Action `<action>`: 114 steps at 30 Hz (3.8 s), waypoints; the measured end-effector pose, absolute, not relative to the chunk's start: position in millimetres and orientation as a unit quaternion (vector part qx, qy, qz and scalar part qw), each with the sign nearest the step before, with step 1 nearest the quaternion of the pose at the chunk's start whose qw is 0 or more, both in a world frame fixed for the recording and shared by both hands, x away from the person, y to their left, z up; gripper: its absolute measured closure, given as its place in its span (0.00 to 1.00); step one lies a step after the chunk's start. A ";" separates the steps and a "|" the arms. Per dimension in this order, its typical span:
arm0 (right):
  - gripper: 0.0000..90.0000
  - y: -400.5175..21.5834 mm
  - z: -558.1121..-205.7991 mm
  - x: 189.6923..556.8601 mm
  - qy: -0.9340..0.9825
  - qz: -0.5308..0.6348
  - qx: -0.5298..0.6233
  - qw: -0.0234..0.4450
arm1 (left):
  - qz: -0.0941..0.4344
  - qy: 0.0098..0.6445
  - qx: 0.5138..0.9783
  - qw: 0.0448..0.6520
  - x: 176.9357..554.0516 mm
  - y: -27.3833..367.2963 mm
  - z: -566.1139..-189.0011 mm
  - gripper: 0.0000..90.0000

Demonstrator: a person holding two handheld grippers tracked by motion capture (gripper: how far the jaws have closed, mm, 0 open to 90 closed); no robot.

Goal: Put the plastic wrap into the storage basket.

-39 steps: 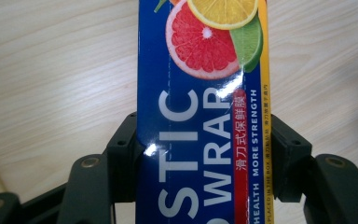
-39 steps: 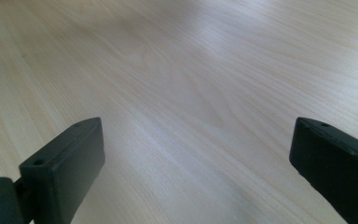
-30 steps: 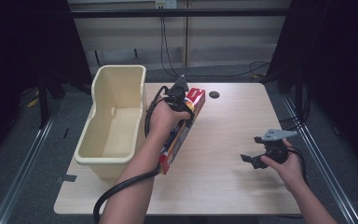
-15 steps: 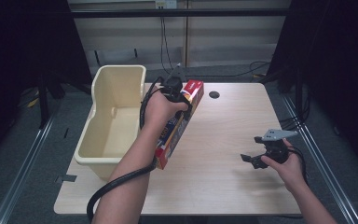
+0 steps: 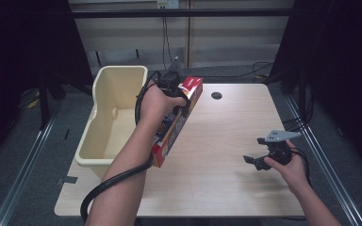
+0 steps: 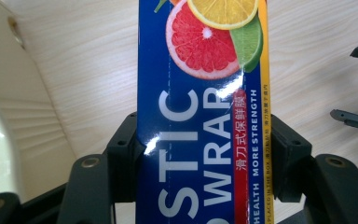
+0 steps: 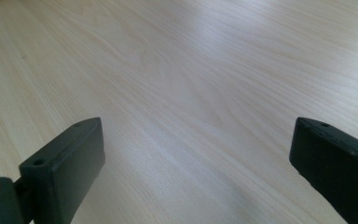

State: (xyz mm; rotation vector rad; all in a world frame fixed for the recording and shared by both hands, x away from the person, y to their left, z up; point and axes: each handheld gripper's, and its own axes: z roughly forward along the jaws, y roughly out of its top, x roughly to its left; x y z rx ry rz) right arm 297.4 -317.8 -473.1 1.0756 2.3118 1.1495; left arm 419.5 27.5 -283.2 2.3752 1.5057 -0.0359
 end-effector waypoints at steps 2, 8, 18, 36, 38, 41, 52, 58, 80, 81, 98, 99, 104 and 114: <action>0.03 -317.8 -473.0 297.3 0.814 0.405 0.380 0.169 | -0.016 0.531 0.830 0.169 420.2 32.0 -276.6 0.45; 0.03 -317.4 -473.0 297.3 0.814 0.405 0.380 0.170 | -0.013 0.539 0.825 0.171 420.2 37.5 -268.4 0.45; 0.03 -316.6 -473.5 297.2 0.815 0.406 0.378 0.165 | -0.016 0.548 0.817 0.177 419.0 51.1 -254.5 0.45; 0.04 -315.9 -473.7 297.0 0.817 0.405 0.375 0.166 | -0.002 0.569 0.802 0.180 416.8 80.5 -238.0 0.45; 0.03 -316.4 -473.5 296.8 0.817 0.405 0.376 0.164 | -0.002 0.571 0.800 0.184 416.6 84.5 -236.7 0.45; 0.04 -316.2 -473.7 296.8 0.817 0.404 0.376 0.166 | -0.003 0.573 0.798 0.186 416.6 88.6 -236.1 0.45; 0.04 -316.3 -473.1 296.4 0.816 0.404 0.377 0.169 | 0.005 0.591 0.786 0.183 415.8 107.8 -232.6 0.45; 0.04 -316.3 -472.7 296.0 0.816 0.404 0.377 0.170 | 0.011 0.597 0.780 0.186 414.9 117.1 -227.3 0.45; 0.04 -315.9 -473.1 295.9 0.817 0.404 0.376 0.169 | 0.027 0.629 0.756 0.181 413.5 149.4 -224.5 0.45; 0.04 -315.7 -473.1 295.7 0.817 0.404 0.376 0.168 | 0.025 0.629 0.755 0.181 413.5 150.3 -224.6 0.45; 0.04 -314.5 -474.1 296.0 0.818 0.401 0.376 0.169 | 0.031 0.651 0.739 0.172 411.6 168.6 -229.3 0.45; 0.04 -314.3 -474.3 296.1 0.818 0.401 0.375 0.171 | 0.033 0.647 0.743 0.170 411.9 169.8 -230.2 0.45; 0.04 -314.2 -473.6 295.9 0.818 0.401 0.376 0.170 | 0.029 0.652 0.738 0.172 412.1 170.4 -233.2 0.45; 0.04 -313.5 -474.0 295.4 0.819 0.399 0.375 0.171 | 0.027 0.659 0.732 0.168 410.8 175.6 -240.9 0.45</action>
